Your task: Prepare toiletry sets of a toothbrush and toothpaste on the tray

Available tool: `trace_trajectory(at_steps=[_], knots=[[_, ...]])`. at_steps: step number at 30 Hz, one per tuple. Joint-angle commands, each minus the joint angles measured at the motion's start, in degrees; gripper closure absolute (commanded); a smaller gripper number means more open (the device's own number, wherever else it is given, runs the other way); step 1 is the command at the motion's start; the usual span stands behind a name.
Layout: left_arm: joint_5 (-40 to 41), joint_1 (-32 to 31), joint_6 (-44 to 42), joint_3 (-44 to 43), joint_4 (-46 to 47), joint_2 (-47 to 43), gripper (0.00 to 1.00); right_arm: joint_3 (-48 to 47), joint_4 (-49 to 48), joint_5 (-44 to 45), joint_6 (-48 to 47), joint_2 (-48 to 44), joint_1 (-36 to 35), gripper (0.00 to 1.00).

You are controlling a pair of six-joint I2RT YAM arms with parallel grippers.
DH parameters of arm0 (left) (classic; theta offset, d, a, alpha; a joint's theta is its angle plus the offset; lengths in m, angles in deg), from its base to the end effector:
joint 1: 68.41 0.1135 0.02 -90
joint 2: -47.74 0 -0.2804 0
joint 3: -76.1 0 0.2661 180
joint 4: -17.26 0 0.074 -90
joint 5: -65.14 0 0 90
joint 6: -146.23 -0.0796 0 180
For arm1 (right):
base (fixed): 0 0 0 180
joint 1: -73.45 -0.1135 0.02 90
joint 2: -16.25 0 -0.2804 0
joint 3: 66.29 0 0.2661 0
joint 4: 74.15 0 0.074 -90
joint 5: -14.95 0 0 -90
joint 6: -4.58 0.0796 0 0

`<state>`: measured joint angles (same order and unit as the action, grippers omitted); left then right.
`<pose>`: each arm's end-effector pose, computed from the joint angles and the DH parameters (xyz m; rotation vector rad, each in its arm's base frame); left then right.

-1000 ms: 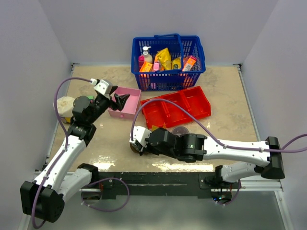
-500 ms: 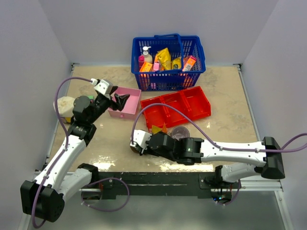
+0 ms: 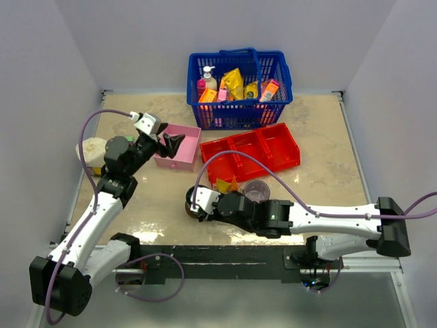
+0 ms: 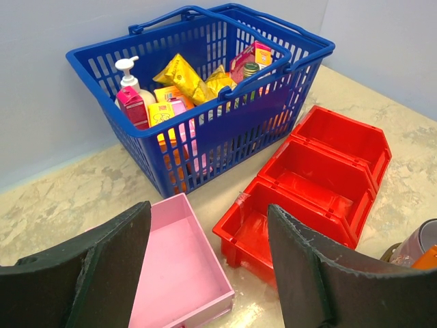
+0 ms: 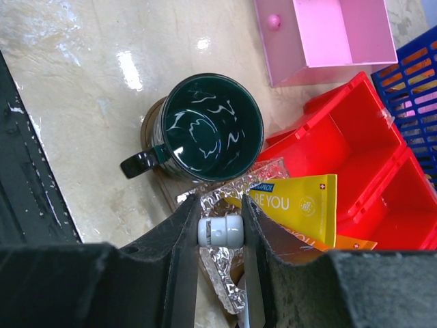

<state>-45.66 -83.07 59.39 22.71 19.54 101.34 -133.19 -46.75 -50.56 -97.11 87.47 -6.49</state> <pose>0.2521 -0.0952 0.3436 0.4438 1.4960 -0.5241 0.0883 0.3090 0.2819 -1.3074 1.6194 0.2750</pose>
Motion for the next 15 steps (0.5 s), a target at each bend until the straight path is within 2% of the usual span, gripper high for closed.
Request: trace_trajectory(at_steps=[1,8,15], knots=[[-0.38,0.33,-1.31,-1.04,1.74,0.10,0.27,0.86,-4.44,1.52,-1.15,-1.52,-0.39,1.00],[-0.65,0.33,-1.40,-1.04,1.74,0.27,0.27,1.83,-5.23,1.53,-0.01,-0.91,-0.39,1.00],[-0.74,0.33,-1.49,-1.13,1.65,0.27,0.27,1.75,-4.09,1.96,1.40,-0.12,-1.09,0.92]])
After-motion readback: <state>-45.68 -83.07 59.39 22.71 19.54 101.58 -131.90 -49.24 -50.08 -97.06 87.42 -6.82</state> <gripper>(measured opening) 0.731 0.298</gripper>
